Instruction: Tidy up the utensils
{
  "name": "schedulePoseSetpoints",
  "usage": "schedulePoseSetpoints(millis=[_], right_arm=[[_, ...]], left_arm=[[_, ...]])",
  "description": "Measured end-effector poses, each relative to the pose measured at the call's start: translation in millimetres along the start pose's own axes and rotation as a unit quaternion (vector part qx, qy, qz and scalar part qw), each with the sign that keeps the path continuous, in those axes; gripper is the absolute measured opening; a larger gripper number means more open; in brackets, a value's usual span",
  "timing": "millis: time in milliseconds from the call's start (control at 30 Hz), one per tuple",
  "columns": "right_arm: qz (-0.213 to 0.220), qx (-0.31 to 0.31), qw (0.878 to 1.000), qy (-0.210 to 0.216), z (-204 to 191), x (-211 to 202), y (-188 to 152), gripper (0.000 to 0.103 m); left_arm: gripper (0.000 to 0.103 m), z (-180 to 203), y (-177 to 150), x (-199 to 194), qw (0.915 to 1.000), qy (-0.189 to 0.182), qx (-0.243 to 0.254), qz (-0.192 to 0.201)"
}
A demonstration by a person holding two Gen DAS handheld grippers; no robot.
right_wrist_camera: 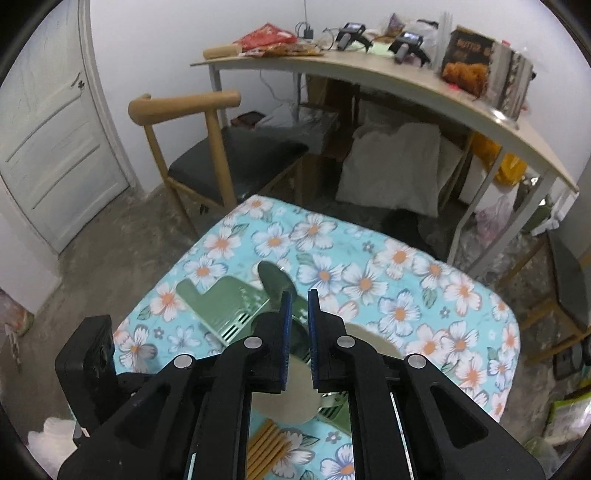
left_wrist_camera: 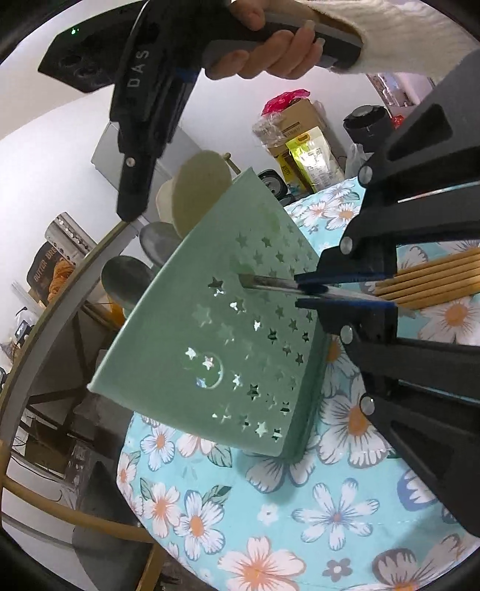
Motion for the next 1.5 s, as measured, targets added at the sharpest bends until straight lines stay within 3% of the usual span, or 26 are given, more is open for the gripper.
schedulePoseSetpoints(millis=[133,333,433,533,600,700,933,1067,1267,1300,1500], right_arm=[[-0.008,0.018,1.000,0.024,-2.4,0.1,-2.5,0.008],[-0.019,0.021,0.999,0.046,-5.1,1.4,-3.8,0.008],[-0.024,0.012,0.999,0.030,1.2,4.8,-6.2,0.008],[-0.024,0.017,0.999,0.041,4.8,5.2,-7.0,0.012],[-0.024,0.001,0.999,0.047,2.0,5.2,-8.9,0.020],[-0.033,-0.042,0.998,0.035,-0.9,8.1,-13.5,0.023],[-0.080,-0.099,0.990,0.061,-6.5,24.8,-18.4,0.025],[-0.087,-0.109,0.988,0.072,-13.6,31.4,-20.9,0.034],[-0.082,-0.058,0.988,0.119,-23.1,16.3,-26.9,0.006],[-0.079,-0.029,0.988,0.132,-22.8,11.8,-26.9,0.006],[-0.035,0.032,0.994,0.103,-5.2,2.3,-26.4,0.004]], left_arm=[[0.001,1.6,3.1,-0.9,0.9999,-0.005,0.010,0.011],[0.001,-2.7,5.0,-3.6,0.9997,-0.016,-0.013,0.009],[0.001,-3.8,3.4,-5.8,0.9998,-0.018,-0.012,0.006],[0.001,-3.9,3.2,-6.6,0.9998,-0.017,-0.004,0.005],[0.001,-4.6,4.5,-5.2,0.9998,-0.018,-0.007,0.005],[0.001,-4.6,3.8,-5.9,0.9998,-0.018,-0.006,0.005],[0.002,-7.0,2.8,-5.5,0.9998,-0.020,-0.009,0.000],[0.002,-8.8,1.9,-4.1,0.9992,-0.032,-0.024,-0.007],[0.003,-9.0,-1.1,2.6,0.9995,-0.023,-0.013,-0.017],[0.003,-8.8,-1.4,2.8,0.9996,-0.022,-0.008,-0.017],[0.003,-8.9,8.6,-3.8,0.9996,-0.026,-0.012,0.004]])
Point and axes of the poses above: each gripper's, at about its wrist camera, not at the fingertips, and x roughly the way its jaws point, z to its right, y to its top, the point moved 9 cm from there along x, roughly the way its jaws point, and after that the axes turned 13 degrees about z, right-handed, at the moved point
